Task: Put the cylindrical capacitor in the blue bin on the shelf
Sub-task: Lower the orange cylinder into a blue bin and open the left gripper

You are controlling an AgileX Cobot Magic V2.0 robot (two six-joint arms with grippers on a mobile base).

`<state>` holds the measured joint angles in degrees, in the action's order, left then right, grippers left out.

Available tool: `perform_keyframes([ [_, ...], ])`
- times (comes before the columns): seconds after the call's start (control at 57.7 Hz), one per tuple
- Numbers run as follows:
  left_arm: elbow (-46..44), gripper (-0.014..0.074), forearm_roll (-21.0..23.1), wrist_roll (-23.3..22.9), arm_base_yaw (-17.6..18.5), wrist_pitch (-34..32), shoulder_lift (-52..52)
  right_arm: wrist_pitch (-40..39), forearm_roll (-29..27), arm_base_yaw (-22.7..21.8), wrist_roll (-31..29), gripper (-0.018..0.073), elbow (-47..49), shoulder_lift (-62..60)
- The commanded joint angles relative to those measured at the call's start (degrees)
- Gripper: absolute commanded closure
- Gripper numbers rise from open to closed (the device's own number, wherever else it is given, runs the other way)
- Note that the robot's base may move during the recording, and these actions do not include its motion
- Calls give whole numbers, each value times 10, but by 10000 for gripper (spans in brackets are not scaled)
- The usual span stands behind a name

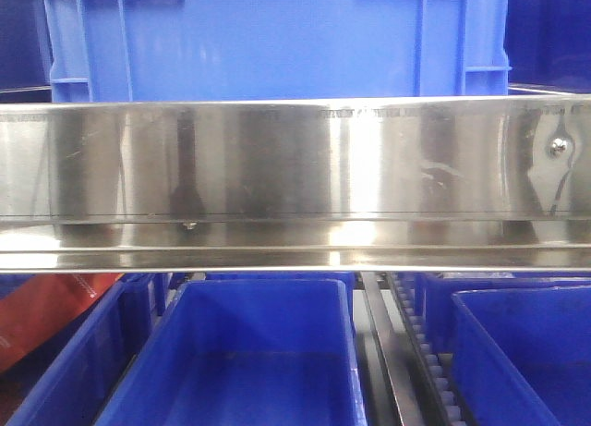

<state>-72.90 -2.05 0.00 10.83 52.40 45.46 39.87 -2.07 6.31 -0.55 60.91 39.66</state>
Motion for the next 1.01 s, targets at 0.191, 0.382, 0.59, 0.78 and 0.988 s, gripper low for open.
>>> perform_keyframes([
  [0.191,-2,707,2,0,4,-11,-2,-13,2,1,-1,721,-2,-3],
  [0.382,-2,707,2,0,4,-13,-2,-13,2,1,-1,721,-2,-3],
  [0.59,-2,707,2,0,4,-17,-2,-13,2,1,-1,721,-2,-3],
  [0.78,-2,707,36,0,4,-37,-2,-13,2,1,-1,721,-2,-3],
  [0.988,-8,707,116,61,23,-43,30,-16,2,1,-1,721,-2,-3],
])
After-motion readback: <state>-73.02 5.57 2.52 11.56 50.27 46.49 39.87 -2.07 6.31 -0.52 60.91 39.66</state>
